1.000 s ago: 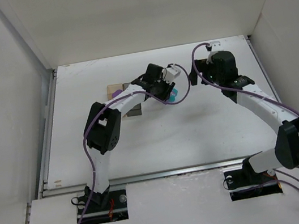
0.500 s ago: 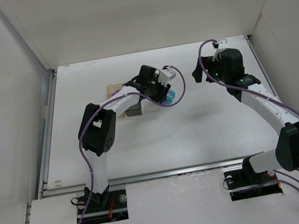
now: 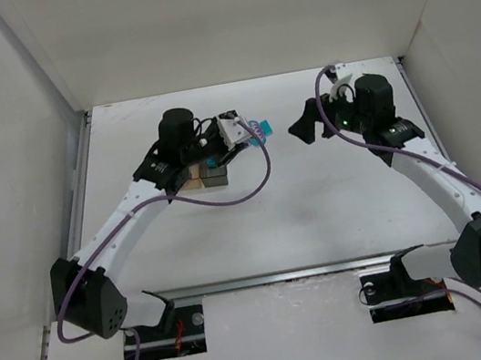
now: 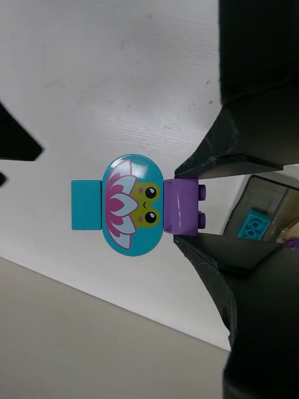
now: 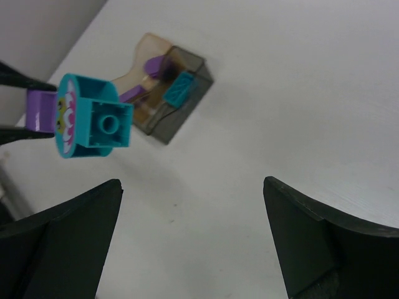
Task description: Sort the legos into containers by color
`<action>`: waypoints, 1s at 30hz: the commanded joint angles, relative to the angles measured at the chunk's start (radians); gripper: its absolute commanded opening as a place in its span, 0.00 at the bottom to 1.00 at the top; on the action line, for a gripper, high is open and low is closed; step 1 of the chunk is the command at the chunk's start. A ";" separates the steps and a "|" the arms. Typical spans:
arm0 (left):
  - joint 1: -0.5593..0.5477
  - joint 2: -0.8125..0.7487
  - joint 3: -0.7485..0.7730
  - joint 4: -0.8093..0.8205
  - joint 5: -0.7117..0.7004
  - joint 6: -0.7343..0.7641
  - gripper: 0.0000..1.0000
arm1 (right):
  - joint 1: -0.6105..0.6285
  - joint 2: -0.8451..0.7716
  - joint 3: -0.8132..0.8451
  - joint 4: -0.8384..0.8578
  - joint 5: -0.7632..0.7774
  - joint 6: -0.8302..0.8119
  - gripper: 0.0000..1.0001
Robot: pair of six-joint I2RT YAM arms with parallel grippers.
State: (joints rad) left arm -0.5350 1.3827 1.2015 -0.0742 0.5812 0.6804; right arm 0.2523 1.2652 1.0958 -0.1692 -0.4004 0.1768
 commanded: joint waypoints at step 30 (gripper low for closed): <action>-0.060 -0.186 -0.141 0.177 0.109 0.004 0.00 | 0.027 0.230 -0.076 0.732 -0.667 0.520 0.78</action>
State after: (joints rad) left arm -0.5835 1.2346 1.0599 0.0345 0.6544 0.6834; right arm 0.2764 1.4757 1.0229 0.4107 -0.9821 0.6334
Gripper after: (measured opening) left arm 0.333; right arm 0.789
